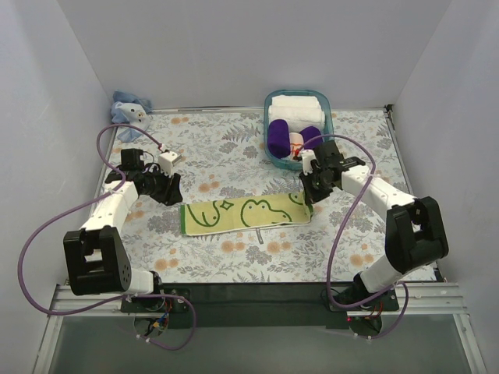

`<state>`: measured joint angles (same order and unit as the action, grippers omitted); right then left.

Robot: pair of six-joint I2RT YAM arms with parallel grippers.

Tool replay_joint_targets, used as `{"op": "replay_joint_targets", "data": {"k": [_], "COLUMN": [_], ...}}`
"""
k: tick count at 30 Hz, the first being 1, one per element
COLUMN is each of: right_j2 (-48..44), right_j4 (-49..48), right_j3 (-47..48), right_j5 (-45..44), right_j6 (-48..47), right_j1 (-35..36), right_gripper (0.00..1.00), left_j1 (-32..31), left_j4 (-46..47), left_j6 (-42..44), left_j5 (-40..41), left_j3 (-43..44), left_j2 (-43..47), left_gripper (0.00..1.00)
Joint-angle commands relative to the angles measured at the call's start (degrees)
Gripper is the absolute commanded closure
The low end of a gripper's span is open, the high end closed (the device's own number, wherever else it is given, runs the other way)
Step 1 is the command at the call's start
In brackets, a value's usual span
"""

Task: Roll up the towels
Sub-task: Fold the towel

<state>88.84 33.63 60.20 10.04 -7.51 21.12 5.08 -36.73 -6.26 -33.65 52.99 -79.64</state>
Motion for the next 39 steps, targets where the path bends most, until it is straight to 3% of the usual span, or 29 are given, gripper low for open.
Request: {"op": "replay_joint_targets", "data": {"k": [1,17,39], "right_j2": [1.68,13.20,19.00], "right_j4": [-0.14,-0.67,-1.20], "right_j3": [4.39,14.32,16.08], "right_j5": [3.40,8.32,10.61], "right_j6": [3.45,10.49,13.22], "right_j1": [1.81,9.37,12.10], "right_gripper": [0.99,0.99,0.99], "left_j1": [-0.07,-0.07,-0.16], "left_j4": [1.05,0.34,0.61], "left_j6": [-0.16,0.46,0.20], "left_j5": [-0.72,-0.63,-1.24], "left_j3": [1.24,2.20,1.50], "left_j2": [0.62,0.10,-0.52], "left_gripper": [0.60,0.60,0.60]}}
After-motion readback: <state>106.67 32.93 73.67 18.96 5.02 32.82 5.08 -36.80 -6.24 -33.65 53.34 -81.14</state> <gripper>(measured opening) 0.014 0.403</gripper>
